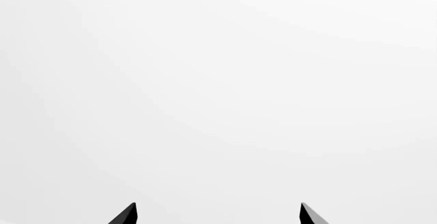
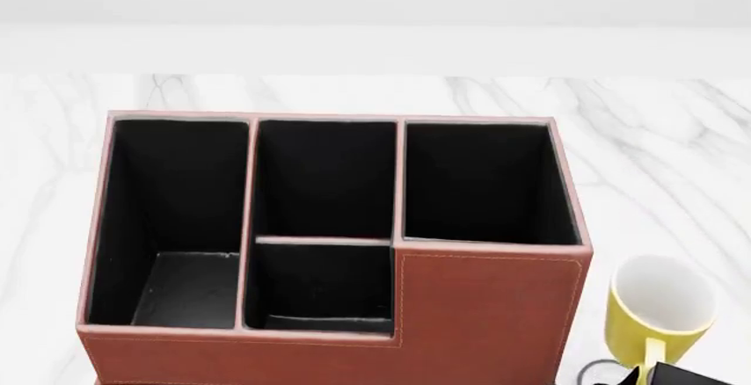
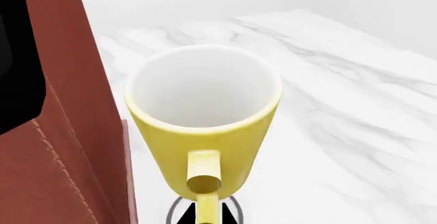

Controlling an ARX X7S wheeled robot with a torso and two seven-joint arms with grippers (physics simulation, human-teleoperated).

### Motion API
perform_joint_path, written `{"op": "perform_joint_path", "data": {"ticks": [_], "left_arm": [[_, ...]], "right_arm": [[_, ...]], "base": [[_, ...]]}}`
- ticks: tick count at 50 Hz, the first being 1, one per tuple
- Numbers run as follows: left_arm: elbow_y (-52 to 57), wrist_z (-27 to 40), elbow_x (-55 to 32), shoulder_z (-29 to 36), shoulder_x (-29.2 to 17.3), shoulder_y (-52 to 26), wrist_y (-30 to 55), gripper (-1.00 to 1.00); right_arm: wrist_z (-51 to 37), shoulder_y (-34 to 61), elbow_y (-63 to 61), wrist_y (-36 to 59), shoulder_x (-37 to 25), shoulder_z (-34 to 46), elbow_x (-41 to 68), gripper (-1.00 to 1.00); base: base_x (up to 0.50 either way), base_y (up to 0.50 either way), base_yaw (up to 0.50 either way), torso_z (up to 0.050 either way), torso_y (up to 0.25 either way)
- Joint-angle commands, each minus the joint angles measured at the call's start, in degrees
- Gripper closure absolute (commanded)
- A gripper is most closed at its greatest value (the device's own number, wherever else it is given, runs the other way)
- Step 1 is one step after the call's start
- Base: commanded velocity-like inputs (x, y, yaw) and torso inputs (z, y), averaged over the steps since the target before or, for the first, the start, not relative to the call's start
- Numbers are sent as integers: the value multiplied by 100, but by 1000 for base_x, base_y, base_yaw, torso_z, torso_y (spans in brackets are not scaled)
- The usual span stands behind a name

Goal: Pick up the yellow and white mug and place it to the right of the caddy.

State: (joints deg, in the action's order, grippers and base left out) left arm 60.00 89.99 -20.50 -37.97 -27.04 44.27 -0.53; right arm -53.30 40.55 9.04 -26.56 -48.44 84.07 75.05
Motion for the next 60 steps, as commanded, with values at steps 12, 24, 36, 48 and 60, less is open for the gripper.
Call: {"op": "perform_joint_path", "data": {"ticks": [12,24,36,48,60], "left_arm": [[0,0,17,18,-3,-1,-5,-100],[0,0,18,20,-8,-7,4,-100],[0,0,37,41,-19,-21,16,-100],[0,0,7,29,-50,-48,47,-100],[0,0,4,8,-39,-7,0,-100]], "right_arm": [[337,-130,550,35,285,-131,134,100],[444,-182,728,51,371,-161,204,100],[619,-261,1012,44,516,-207,304,100],[790,-342,1348,82,694,-236,405,100],[966,-396,1675,120,859,-271,492,100]], "base": [[0,0,0,0,1],[0,0,0,0,0],[0,0,0,0,1],[0,0,0,0,1],[0,0,0,0,0]]}}
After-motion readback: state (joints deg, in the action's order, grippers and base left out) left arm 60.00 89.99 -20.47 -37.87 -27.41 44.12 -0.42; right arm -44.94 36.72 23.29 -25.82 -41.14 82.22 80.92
